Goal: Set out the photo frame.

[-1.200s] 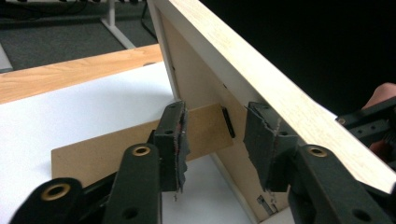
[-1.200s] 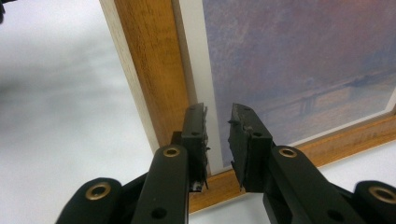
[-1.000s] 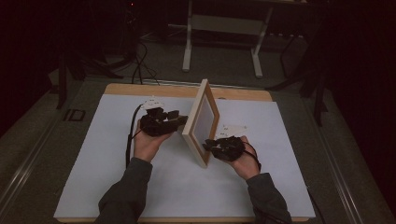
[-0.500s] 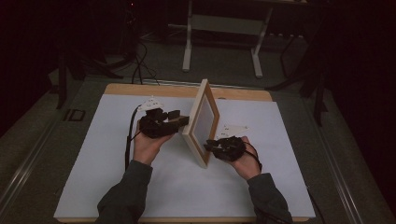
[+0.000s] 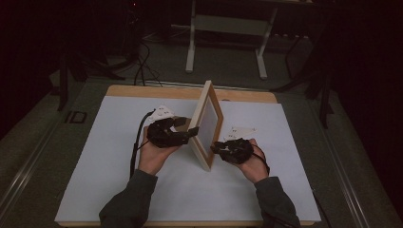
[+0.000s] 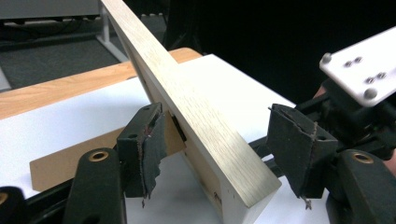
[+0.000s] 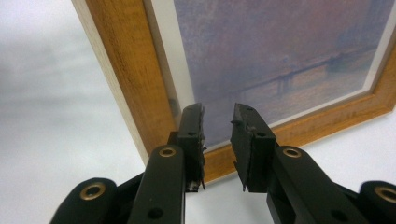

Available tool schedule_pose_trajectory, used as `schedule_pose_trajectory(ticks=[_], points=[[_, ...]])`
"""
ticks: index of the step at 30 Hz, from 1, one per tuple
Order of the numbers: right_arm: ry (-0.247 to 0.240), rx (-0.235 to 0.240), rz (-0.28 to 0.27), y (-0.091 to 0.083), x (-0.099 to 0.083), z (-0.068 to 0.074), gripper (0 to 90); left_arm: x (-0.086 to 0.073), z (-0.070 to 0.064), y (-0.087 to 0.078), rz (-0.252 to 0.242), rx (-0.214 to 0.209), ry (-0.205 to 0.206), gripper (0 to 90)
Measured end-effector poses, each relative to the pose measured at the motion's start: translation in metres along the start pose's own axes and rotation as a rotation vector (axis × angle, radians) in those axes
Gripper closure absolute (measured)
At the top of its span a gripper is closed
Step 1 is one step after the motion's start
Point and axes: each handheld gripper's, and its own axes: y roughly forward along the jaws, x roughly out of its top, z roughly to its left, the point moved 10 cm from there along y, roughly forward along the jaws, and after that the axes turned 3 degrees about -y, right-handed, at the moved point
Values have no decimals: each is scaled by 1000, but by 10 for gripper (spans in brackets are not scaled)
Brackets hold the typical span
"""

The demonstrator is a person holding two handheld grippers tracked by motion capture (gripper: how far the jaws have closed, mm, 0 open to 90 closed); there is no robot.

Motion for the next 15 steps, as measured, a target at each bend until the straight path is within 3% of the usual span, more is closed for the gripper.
schedule_pose_trajectory(ticks=[10,15], points=[[8,-11,3,-3,-5,-5,724,-16,-3,16,31,30,5,365],[16,-16,4,-5,-8,-7,723,-21,-5,22,38,34,-2,410]])
